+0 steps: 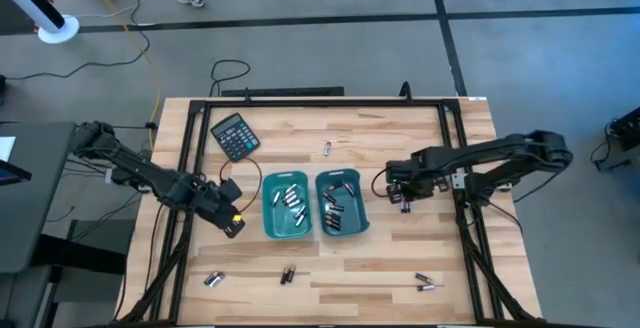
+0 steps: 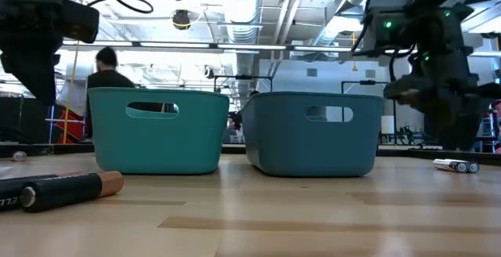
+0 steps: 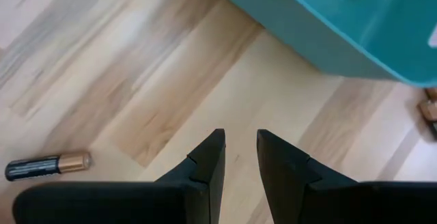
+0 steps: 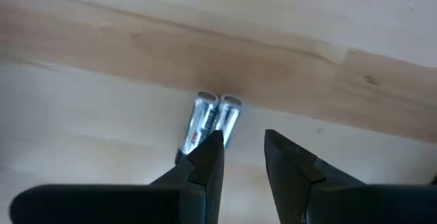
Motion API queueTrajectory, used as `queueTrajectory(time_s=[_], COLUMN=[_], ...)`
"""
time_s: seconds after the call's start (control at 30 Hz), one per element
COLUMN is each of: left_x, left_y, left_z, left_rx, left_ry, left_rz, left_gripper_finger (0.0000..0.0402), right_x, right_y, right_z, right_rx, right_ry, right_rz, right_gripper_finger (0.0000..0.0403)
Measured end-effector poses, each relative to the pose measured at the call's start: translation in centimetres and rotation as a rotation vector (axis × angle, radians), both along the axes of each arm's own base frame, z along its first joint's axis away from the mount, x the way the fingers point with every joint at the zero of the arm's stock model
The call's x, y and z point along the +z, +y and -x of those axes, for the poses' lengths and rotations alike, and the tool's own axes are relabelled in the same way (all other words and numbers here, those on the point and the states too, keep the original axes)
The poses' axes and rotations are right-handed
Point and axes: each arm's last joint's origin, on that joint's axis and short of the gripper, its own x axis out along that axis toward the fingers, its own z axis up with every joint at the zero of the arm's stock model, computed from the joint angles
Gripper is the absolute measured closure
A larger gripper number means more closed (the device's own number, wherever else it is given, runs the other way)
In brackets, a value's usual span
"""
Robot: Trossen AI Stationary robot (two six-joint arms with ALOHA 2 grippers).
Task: Sort batteries
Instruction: Put the silver battery into the green bin
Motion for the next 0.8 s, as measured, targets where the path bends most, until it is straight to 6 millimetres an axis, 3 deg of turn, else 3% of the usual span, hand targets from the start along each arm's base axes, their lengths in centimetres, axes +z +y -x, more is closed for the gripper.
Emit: queueTrajectory(time_s=[0.53, 0.8], left_x=[0.0, -0.1], left_y=[-1.2, -1.4], left_z=[0.6, 0.9], left_rx=[-0.067, -0.082], left_ry=[0.002, 0.011], left_rz=[0.004, -0.004], left_gripper_finger=[0.0319, 0.0319], right_x=[-3.7, -4.1], right_y=[-0.1, 0.0], right_z=[-1.5, -1.6], right_rx=[0.019, 0.028], right_ry=[0.115, 0.122], right_rz=[-0.014, 0.013], right_gripper_finger=[0.0287, 0.0381])
